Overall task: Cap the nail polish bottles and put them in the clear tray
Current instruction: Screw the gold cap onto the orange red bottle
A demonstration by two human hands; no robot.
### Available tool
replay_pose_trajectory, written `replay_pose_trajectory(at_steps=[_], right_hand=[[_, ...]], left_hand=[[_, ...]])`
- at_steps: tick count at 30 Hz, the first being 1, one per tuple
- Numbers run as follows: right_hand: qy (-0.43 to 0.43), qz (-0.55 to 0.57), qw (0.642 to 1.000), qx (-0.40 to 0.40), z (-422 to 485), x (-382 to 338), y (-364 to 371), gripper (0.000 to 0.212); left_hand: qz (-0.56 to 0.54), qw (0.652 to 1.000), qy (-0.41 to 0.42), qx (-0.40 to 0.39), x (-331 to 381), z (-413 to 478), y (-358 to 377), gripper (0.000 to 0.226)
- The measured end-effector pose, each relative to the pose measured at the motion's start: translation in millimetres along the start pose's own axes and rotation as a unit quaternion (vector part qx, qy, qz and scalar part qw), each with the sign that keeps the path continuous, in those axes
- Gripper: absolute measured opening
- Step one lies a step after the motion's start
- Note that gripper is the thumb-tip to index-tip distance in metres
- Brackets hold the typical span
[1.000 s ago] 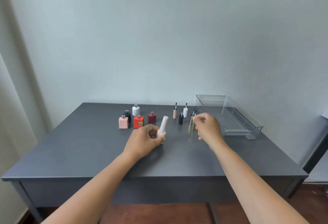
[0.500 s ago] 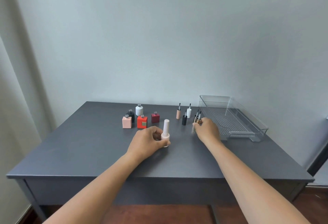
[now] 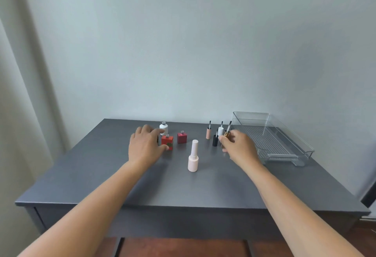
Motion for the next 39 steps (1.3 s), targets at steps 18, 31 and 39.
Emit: replay_pose_trajectory(at_steps=[18, 31, 39], right_hand=[[-0.049, 0.117, 0.992, -0.008, -1, -22, -6, 0.019], [-0.085, 0.200, 0.976, 0.016, 14, -54, -18, 0.009], [-0.097, 0.178, 0.979, -0.004, 12, -60, -13, 0.011]], left_hand=[[0.030, 0.998, 0.047, -0.018, 21, 20, -4, 0.031], [-0.361, 0.922, -0.015, -0.138, 57, 2, -39, 0.020], [-0.353, 0.925, -0.010, -0.142, 57, 3, -38, 0.021]])
Point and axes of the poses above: each hand's wrist, its own z-axis towards the middle knuckle, its own y-axis out of the palm, x = y × z, the point moved 2 cm from there along z, towards the middle knuckle, and after that the axes turned 11 degrees about -y, right-handed, at the moved point
